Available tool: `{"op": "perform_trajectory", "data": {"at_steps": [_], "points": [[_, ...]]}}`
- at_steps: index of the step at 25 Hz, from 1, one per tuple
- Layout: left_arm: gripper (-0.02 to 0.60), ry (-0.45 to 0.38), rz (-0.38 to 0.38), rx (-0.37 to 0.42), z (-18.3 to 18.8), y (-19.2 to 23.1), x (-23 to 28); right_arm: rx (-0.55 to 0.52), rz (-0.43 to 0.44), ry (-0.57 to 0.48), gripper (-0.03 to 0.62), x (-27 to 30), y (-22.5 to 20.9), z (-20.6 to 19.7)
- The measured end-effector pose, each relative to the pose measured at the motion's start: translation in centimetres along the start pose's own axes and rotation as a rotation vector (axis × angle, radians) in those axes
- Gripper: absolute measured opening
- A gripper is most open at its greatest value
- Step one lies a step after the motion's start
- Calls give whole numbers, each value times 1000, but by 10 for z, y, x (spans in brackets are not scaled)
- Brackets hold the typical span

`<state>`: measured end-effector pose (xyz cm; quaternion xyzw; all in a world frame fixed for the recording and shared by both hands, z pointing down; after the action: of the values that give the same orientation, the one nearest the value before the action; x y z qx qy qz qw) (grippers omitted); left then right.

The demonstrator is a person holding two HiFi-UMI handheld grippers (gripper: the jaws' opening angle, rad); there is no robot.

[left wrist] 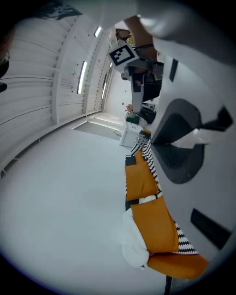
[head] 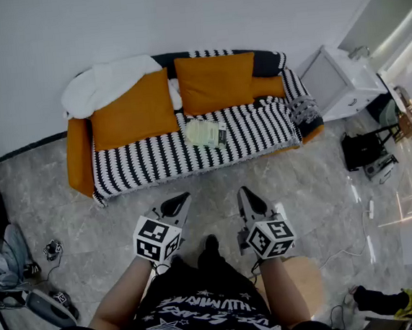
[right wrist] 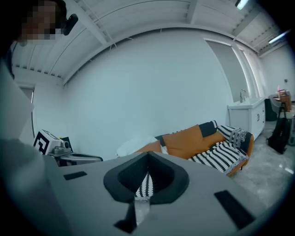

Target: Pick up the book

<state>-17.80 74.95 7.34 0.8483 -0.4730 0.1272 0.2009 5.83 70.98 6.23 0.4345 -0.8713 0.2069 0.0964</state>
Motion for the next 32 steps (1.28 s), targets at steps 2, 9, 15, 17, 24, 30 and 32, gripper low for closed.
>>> {"op": "perform_trajectory", "data": {"at_steps": [2, 9, 15, 17, 24, 30, 32], "points": [[8, 4, -3, 6, -1, -5, -1, 9, -3, 0, 23, -5, -1, -2], [8, 11, -6, 19, -3, -10, -6, 17, -9, 10, 23, -13, -1, -9], [8, 14, -14, 31, -4, -16, -11, 30, -21, -8, 23, -19, 1, -11], [8, 16, -16, 35, -5, -18, -13, 41, -31, -24, 23, -22, 1, -12], [8, 11, -15, 49, -6, -17, -22, 70, -50, -44, 25, -18, 9, -19], [8, 23, 14, 49, -8, -1, -29, 124, -74, -40, 25, -9, 7, -27], [8, 24, 30, 36, -8, 5, -28, 136, -79, -36, 25, -4, 2, -27]]}}
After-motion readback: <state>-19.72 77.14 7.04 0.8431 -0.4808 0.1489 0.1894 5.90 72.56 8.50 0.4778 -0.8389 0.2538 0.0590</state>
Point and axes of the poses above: the fingertips, and each gripper's own axes: x forward along the fingers, y to its left, z out of its top, the point moved 9 cm from there along -x, backward along the fingers, and after that the axes turned 5 degrees about y, right-handed, at the moved point
